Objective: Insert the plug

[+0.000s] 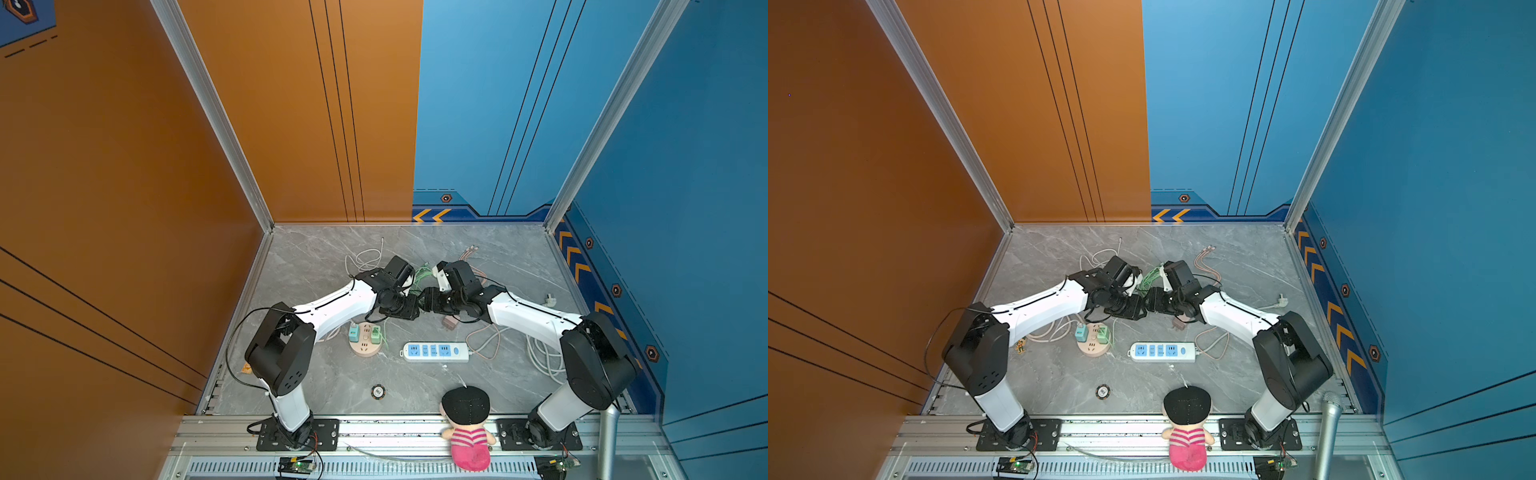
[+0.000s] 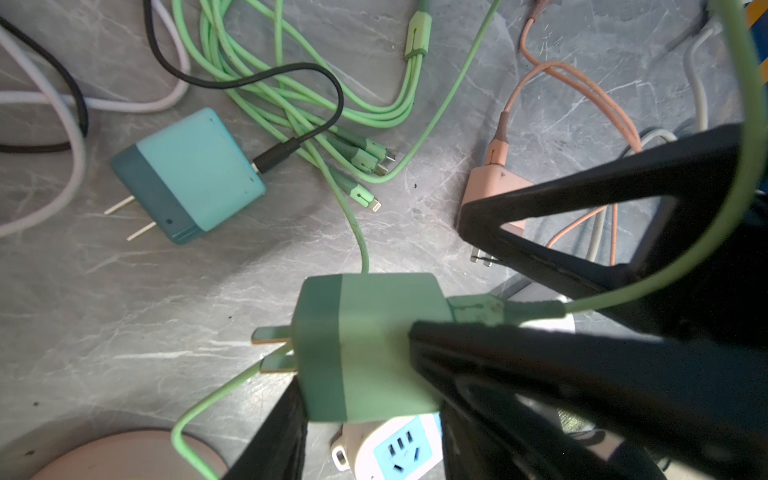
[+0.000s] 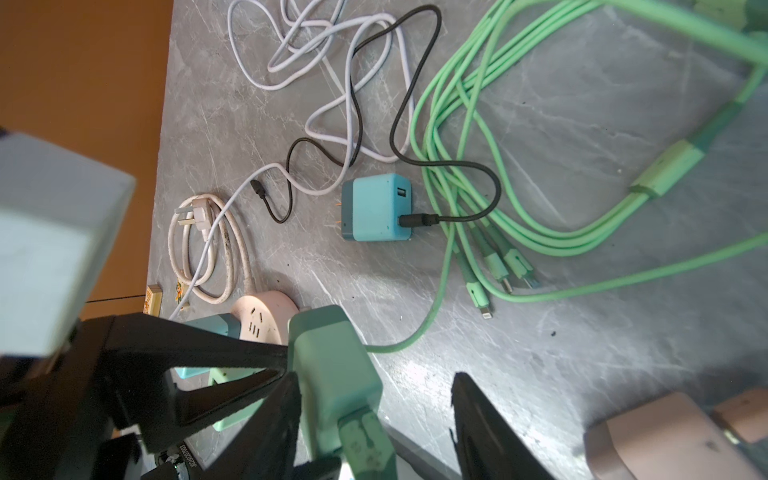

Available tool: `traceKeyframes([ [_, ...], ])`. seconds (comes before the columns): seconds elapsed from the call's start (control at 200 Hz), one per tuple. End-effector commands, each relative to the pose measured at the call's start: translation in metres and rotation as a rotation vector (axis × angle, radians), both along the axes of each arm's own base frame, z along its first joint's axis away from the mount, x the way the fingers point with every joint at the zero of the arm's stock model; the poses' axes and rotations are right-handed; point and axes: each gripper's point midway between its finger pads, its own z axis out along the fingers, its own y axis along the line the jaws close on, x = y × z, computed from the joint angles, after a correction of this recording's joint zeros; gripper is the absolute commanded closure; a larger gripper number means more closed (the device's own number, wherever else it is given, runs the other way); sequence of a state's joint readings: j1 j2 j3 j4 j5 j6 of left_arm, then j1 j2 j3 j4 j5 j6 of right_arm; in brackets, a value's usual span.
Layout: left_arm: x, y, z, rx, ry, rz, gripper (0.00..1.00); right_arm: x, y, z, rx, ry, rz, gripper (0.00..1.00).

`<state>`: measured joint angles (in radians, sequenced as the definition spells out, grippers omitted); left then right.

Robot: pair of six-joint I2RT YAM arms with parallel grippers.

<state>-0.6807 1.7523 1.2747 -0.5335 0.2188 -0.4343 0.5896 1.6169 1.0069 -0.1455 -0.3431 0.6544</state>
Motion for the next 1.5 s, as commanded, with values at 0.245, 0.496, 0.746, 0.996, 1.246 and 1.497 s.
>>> traceKeyframes([
  [0.245,0.018,-0.042,-0.004,-0.058,-0.084,-0.007,0.65,-0.027,0.003,0.014,0.006,0.029,0.078,0.33],
  [0.496,0.019,-0.039,-0.034,0.077,-0.042,0.013,0.64,-0.037,-0.022,0.012,-0.034,0.049,0.037,0.33],
  [0.746,0.022,-0.034,-0.057,0.161,0.011,0.092,0.55,-0.047,-0.042,0.003,-0.094,0.066,0.012,0.33],
  [0.996,0.021,-0.039,-0.041,0.143,0.017,0.066,0.29,-0.046,-0.064,0.008,-0.085,0.047,-0.048,0.32],
  [1.246,0.02,-0.016,0.01,0.14,-0.033,-0.051,0.24,-0.039,-0.086,0.015,-0.075,0.021,-0.093,0.32],
  [1.497,0.019,0.026,0.029,0.392,-0.177,-0.43,0.22,-0.039,-0.096,0.028,-0.079,-0.041,-0.057,0.32],
])
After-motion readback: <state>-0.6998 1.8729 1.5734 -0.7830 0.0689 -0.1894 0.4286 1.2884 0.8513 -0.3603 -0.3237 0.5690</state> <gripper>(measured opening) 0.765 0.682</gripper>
